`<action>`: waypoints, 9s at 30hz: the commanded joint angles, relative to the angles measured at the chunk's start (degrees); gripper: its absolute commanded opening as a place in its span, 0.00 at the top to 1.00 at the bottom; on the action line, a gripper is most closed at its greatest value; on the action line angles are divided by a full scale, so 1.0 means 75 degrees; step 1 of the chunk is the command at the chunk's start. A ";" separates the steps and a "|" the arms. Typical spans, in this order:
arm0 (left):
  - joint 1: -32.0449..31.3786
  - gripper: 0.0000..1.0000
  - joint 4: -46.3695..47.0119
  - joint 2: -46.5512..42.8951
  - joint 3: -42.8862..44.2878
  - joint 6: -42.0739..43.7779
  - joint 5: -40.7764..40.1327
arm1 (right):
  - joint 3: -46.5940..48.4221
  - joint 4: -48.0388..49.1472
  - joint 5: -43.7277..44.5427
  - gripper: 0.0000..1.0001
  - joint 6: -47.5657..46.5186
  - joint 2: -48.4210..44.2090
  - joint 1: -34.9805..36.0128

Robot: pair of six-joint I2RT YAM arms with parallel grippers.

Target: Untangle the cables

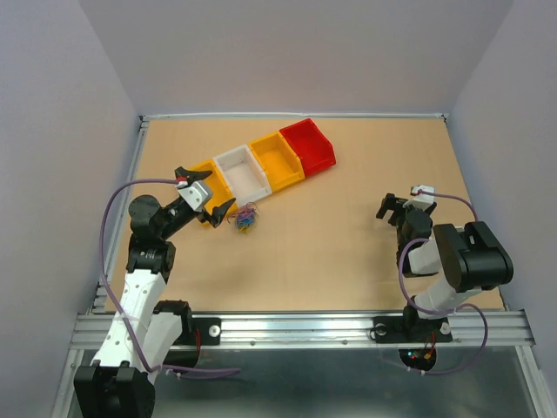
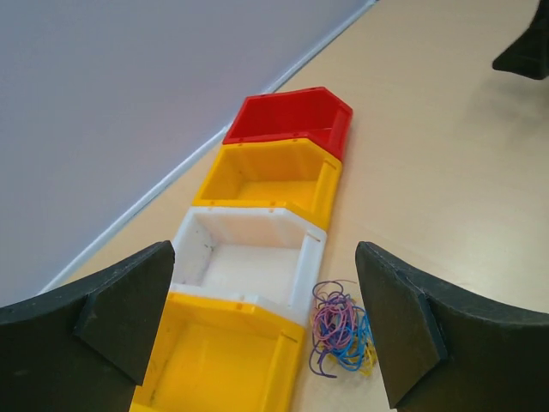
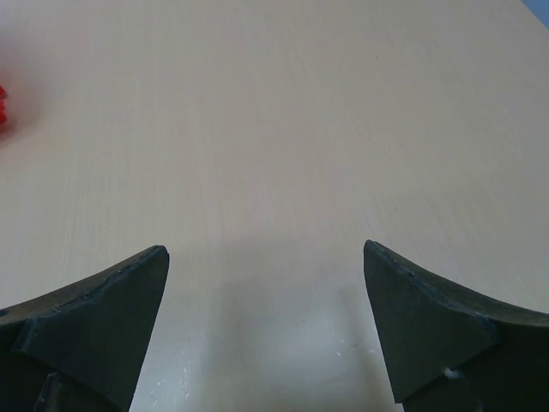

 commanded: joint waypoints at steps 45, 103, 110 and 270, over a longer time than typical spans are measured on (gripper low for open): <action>-0.2660 1.00 -0.2907 0.3663 0.1578 0.1930 -0.1457 | 0.2048 -0.5251 -0.4031 0.30 0.2105 -0.2947 0.2333; -0.1055 1.00 0.0702 0.4213 0.1965 -0.2277 -0.0692 | 0.0127 -0.5027 0.3700 0.99 0.3357 -0.5674 0.4058; -0.1055 1.00 0.0726 0.4271 0.1953 -0.2090 -0.0188 | -0.0178 -0.5848 0.4114 0.99 0.3264 -0.7467 0.4058; -0.0364 1.00 -0.1782 0.2618 0.2669 -0.0590 -0.2521 | 0.0291 -0.1606 -0.3598 0.32 0.1541 -0.3062 0.4398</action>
